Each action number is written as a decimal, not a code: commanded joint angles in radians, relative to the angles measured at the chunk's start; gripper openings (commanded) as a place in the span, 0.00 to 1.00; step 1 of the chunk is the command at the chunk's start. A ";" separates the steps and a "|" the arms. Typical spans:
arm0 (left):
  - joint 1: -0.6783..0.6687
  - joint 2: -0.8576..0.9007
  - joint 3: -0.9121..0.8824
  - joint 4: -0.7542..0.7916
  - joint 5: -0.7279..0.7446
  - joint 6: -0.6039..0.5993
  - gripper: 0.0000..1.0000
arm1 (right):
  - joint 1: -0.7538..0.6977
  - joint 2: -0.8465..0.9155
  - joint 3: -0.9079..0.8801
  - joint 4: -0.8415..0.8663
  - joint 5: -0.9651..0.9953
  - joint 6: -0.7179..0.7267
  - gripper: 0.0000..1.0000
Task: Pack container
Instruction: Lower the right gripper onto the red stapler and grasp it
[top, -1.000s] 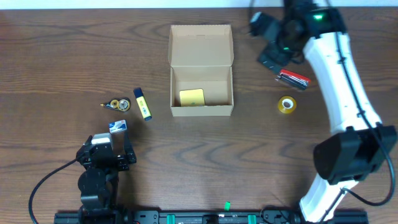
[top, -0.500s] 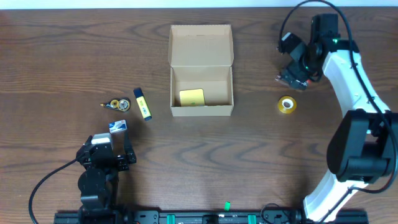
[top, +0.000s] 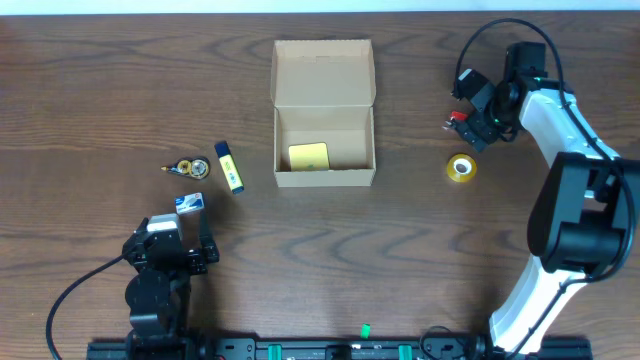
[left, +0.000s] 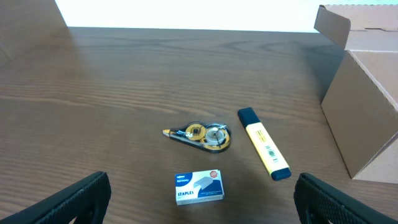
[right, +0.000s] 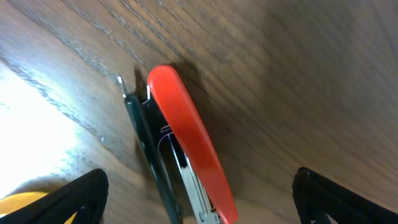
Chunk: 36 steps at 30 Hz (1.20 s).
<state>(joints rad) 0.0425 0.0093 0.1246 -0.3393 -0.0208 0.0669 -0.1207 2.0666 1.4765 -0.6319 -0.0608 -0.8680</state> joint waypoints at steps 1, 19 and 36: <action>0.003 -0.005 -0.016 -0.022 0.018 -0.003 0.95 | -0.018 0.024 -0.005 0.008 -0.019 -0.012 0.96; 0.003 -0.005 -0.016 -0.022 0.018 -0.003 0.95 | -0.055 0.094 -0.005 0.030 -0.113 0.000 0.65; 0.003 -0.005 -0.016 -0.022 0.018 -0.003 0.95 | -0.055 0.095 -0.005 -0.080 -0.131 0.000 0.19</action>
<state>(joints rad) 0.0425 0.0093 0.1246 -0.3393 -0.0208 0.0669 -0.1665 2.1345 1.4799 -0.6888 -0.1898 -0.8707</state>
